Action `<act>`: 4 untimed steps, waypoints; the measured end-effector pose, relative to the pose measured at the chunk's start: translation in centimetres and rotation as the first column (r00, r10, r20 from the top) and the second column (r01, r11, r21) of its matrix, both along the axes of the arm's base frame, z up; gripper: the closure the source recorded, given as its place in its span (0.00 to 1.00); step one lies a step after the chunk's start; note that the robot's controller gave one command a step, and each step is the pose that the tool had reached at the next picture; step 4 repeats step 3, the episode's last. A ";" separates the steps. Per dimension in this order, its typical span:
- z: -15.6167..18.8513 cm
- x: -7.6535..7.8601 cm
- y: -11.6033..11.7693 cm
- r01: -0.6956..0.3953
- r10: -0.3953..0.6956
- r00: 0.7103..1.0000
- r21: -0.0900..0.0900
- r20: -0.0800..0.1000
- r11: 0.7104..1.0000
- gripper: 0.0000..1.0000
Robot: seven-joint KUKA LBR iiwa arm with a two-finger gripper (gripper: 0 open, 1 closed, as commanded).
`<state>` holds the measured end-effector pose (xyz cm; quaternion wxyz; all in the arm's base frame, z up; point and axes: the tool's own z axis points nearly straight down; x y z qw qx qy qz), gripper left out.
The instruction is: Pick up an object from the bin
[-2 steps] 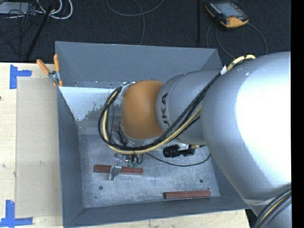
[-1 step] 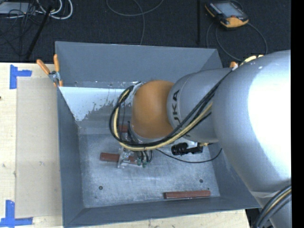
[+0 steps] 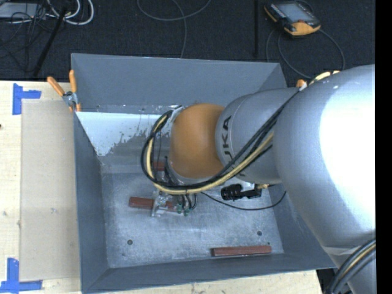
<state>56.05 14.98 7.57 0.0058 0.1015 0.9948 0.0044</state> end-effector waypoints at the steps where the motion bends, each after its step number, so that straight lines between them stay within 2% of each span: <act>1: 0.1 0.0 0.0 0.000 0.000 1.000 -0.001 -0.001 1.000 1.00; 2: 0.6 -0.2 -0.1 0.000 0.000 1.000 -0.006 -0.011 1.000 1.00; 4: 1.7 -0.2 -0.2 0.001 -0.001 1.000 -0.007 -0.015 1.000 1.00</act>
Offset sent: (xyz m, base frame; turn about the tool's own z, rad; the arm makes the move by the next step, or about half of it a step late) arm 0.0002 0.0001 0.0376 -0.0001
